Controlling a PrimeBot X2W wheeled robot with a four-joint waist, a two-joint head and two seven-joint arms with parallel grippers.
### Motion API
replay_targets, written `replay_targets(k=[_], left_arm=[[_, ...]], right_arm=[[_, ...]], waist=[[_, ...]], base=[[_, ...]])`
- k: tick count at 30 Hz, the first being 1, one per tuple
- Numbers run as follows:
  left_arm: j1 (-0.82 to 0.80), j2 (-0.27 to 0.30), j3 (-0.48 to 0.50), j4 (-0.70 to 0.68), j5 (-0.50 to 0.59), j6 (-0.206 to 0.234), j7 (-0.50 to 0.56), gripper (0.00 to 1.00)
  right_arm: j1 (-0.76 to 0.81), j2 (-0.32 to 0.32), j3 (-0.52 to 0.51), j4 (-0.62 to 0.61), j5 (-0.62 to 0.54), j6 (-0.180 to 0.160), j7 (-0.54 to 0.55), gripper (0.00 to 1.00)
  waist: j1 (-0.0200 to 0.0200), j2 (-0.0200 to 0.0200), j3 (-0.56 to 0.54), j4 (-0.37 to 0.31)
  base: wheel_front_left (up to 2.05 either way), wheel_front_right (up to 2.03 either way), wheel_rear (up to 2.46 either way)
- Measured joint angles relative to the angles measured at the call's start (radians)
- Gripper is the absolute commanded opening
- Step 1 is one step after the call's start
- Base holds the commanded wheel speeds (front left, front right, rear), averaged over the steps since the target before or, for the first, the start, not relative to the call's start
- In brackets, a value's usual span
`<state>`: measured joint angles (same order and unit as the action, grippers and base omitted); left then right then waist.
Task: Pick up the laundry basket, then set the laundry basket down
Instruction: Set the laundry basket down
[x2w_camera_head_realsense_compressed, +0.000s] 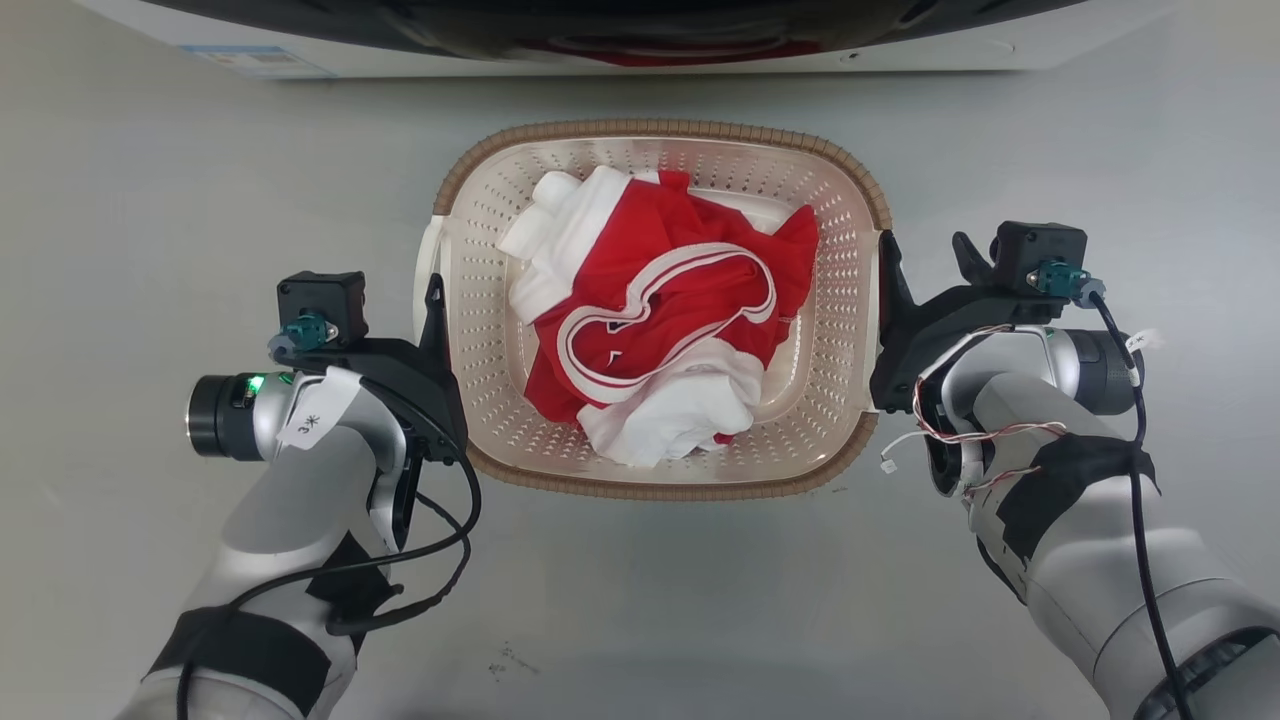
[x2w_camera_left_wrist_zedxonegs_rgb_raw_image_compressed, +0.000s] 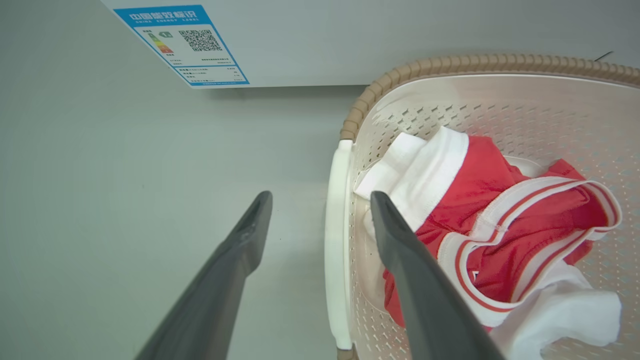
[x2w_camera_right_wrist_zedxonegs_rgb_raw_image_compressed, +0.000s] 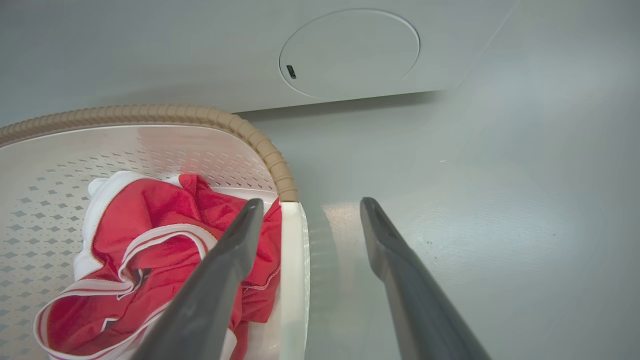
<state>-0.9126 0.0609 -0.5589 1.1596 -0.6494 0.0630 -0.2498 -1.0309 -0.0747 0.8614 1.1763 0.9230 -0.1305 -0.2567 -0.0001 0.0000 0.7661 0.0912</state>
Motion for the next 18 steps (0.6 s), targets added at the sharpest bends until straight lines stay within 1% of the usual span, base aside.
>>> replay_targets(k=[11, 14, 18], left_arm=[[0.068, 0.000, 0.014, -0.012, 0.001, -0.002, 0.000, 1.00], [0.097, 0.000, 0.029, -0.023, 0.001, -0.011, 0.000, 1.00], [0.130, 0.000, 0.038, -0.047, 0.001, -0.012, 0.000, 1.00]], right_arm=[[0.064, 0.002, -0.030, -0.015, -0.026, 0.000, 0.000, 1.00], [0.091, 0.002, -0.040, -0.029, -0.028, 0.000, 0.000, 1.00], [0.128, 0.003, -0.051, -0.047, -0.044, 0.000, 0.000, 1.00]], waist=[[0.0000, 0.0000, -0.118, -0.010], [0.0000, 0.0000, -0.156, -0.013], [-0.0001, 0.0000, -0.210, -0.016]], base=[[0.00, 0.00, 0.00], [0.00, 0.00, 0.00], [0.00, 0.00, 0.00]])
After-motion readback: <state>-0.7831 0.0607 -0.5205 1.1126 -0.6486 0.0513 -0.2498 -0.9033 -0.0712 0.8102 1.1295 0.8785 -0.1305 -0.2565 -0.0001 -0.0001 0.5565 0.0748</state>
